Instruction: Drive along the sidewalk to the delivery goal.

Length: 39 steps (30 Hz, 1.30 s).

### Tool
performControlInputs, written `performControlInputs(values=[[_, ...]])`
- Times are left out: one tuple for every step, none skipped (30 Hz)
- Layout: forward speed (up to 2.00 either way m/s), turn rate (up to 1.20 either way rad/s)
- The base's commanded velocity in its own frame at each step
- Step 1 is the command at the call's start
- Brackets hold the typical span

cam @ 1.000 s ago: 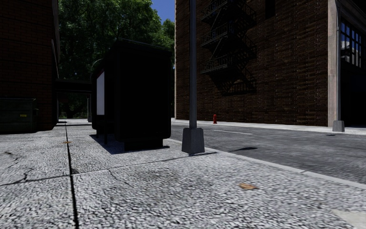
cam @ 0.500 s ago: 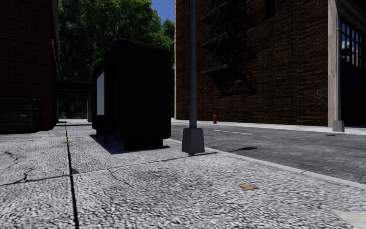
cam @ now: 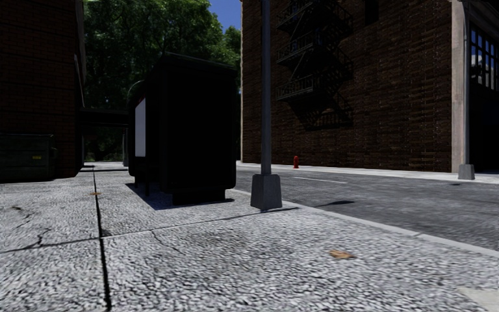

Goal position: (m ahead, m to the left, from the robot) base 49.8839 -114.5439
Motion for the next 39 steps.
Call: performControlInputs(values=[[0.0,1.2],[0.0,1.2],[0.0,1.2],[0.0,1.2],[0.0,1.2],[0.0,1.2],[0.0,1.2],[0.0,1.2],[0.0,1.2],[0.0,1.2],[0.0,1.2],[0.0,1.2],[0.0,1.2],[0.0,1.2],[0.0,0.99],[0.0,0.84],[0.0,0.73],[0.0,0.66],[0.0,0.66],[0.0,0.0],[0.0,0.0],[0.0,0.0],[0.0,0.0],[0.0,0.0],[0.0,0.0],[0.0,0.0],[0.0,0.0],[0.0,0.0],[0.0,0.0],[0.0,0.0],[0.55,0.0],[1.02,0.0],[1.6,0.0],[2.0,0.0],[2.0,0.0],[2.0,0.0],[2.0,0.0],[2.0,0.0],[2.0,0.0]])
